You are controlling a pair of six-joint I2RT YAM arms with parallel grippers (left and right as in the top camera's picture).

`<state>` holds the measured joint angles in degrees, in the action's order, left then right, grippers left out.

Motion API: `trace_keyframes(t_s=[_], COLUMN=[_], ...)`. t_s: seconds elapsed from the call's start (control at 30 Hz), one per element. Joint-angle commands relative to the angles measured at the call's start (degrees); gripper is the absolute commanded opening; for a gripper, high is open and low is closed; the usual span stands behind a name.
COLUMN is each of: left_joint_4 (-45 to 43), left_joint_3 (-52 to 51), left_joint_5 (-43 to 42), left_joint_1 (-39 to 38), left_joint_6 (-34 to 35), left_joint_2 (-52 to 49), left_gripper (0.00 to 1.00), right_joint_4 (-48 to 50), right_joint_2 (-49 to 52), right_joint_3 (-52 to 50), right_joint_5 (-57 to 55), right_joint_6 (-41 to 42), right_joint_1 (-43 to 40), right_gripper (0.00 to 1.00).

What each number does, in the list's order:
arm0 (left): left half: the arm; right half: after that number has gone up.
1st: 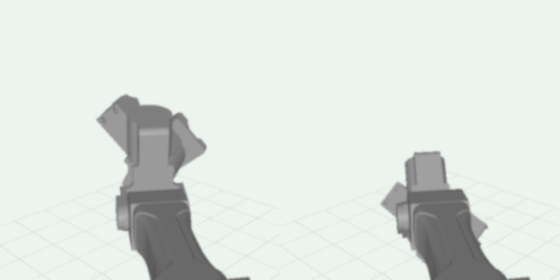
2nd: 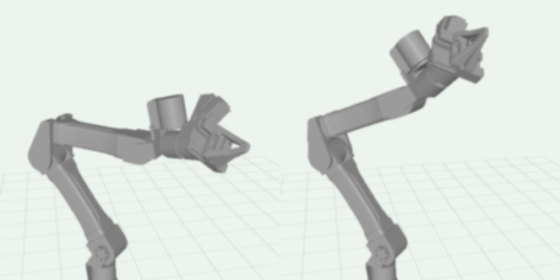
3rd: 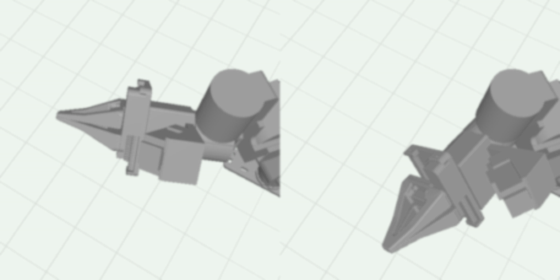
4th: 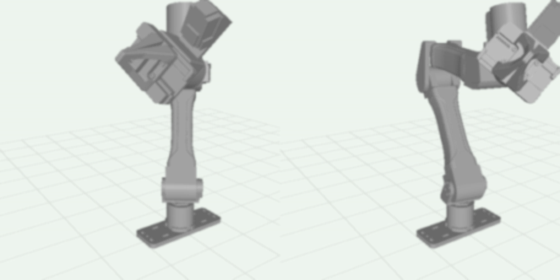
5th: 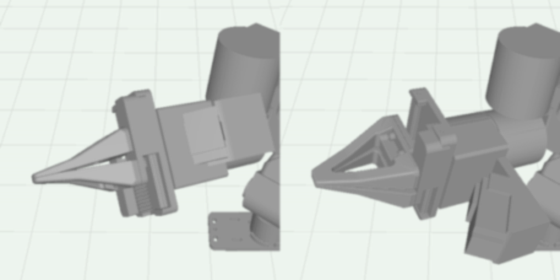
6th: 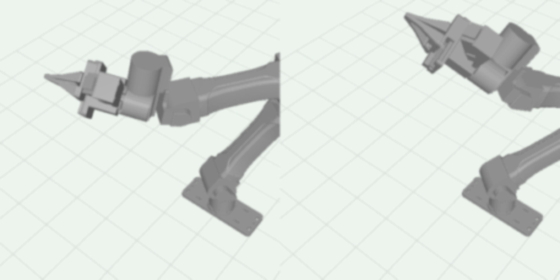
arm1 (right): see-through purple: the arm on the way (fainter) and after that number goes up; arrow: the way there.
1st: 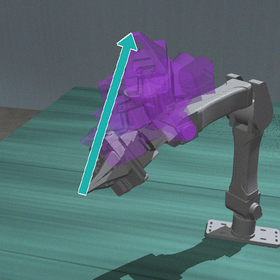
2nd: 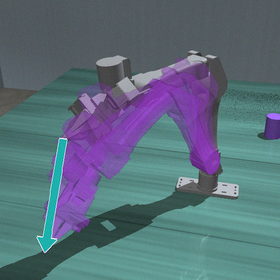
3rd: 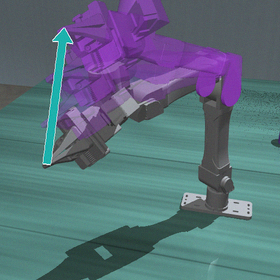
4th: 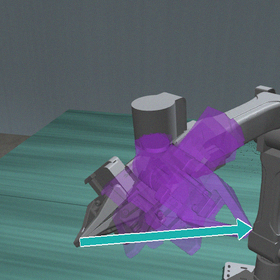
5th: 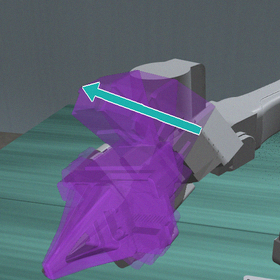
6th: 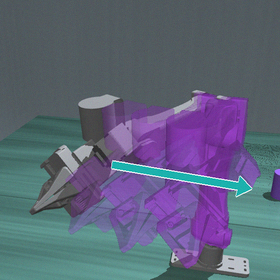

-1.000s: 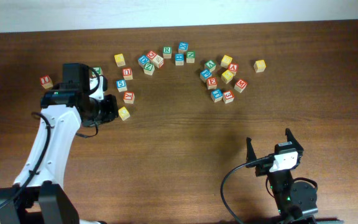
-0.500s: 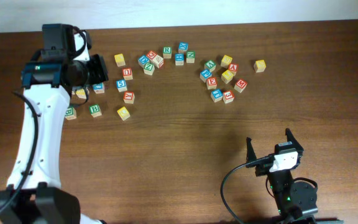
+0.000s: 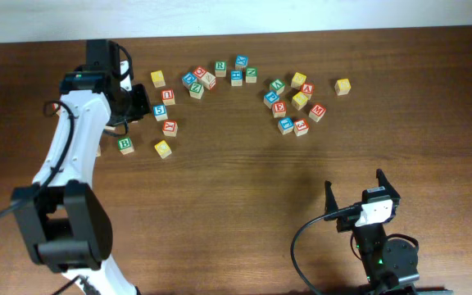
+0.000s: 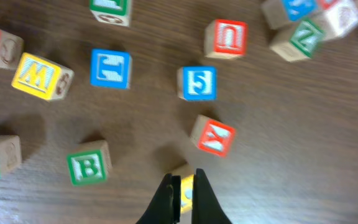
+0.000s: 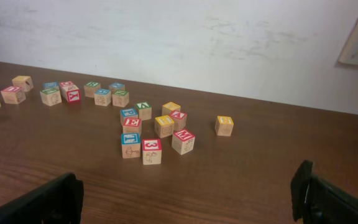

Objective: Spell out ICRA
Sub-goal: 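Move the left gripper forward over the block cluster, then move the left gripper left toward the red I block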

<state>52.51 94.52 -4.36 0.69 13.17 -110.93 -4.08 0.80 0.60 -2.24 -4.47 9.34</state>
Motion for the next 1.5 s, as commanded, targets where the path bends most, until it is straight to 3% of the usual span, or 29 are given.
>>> trace_keyframes(t_s=[0.0, 0.07, 0.13, 0.23, 0.33, 0.5, 0.57, 0.67, 0.87, 1.03, 1.2, 1.37, 1.43, 1.47], left_joint_4=[-2.1, -3.8, -5.9, -8.6, -10.8, -12.6, -12.7, -13.0, -14.8, -14.5, -13.9, -13.0, -12.2, -11.9], left_joint_3=[0.6, 0.6, 0.6, 0.6, 0.6, 0.6, 0.6, 0.6, 0.6, 0.6, 0.6, 0.6, 0.7, 1.1], left_joint_5=[3.1, 3.1, 3.1, 3.1, 3.0, 1.4, -0.6, -4.0, -6.7, -4.7, 0.6, 0.6, -0.3, -0.8], left_joint_1=[-0.2, -0.2, -0.2, -0.2, -0.2, -0.3, -0.5, -0.7, -1.3, -1.3, -1.3, -1.3, -1.3, -1.1], left_joint_6=[0.3, 0.3, 0.3, 0.3, 0.3, 0.3, 0.3, 0.3, 0.3, 0.3, 0.3, 0.3, 0.3, 0.3], left_joint_2=[-5.1, -7.2, -9.2, -11.5, -12.9, -13.2, -13.2, -13.2, -13.2, -13.2, -13.2, -13.2, -13.2, -13.2], left_gripper=[0.10, 0.15, 0.36, 0.46, 0.47, 0.27, 0.24, 0.28, 0.08, 0.08, 0.19, 0.29, 0.17, 0.04], right_joint_4=[-0.5, -0.5, -0.5, -0.5, -0.5, -0.5, -0.5, -0.5, -0.5, -0.5, -0.5, -0.5, -0.5, -0.5], right_joint_2=[-0.4, -0.4, -0.4, -0.4, -0.4, -0.4, -0.4, -0.4, -0.4, -0.4, -0.4, -0.4, -0.4, -0.4], right_joint_3=[-0.3, -0.3, -0.3, -0.3, -0.3, -0.3, -0.3, -0.3, -0.3, -0.3, -0.3, -0.3, -0.3, -0.3], right_joint_5=[0.1, 0.1, 0.1, 0.1, 0.1, 0.1, 0.1, 0.1, 0.1, 0.1, 0.1, 0.1, 0.1, 0.1], right_joint_6=[0.7, 0.7, 0.7, 0.7, 0.7, 0.7, 0.7, 0.7, 0.7, 0.7, 0.7, 0.7, 0.7, 0.7], right_joint_1=[-0.4, -0.4, -0.4, -0.4, -0.4, -0.4, -0.4, -0.4, -0.4, -0.4, -0.4, -0.4, -0.4, -0.4], right_gripper=[0.98, 0.98, 0.98, 0.98, 0.98, 0.98, 0.98, 0.98, 0.98, 0.98, 0.99, 0.98, 0.98, 0.98])
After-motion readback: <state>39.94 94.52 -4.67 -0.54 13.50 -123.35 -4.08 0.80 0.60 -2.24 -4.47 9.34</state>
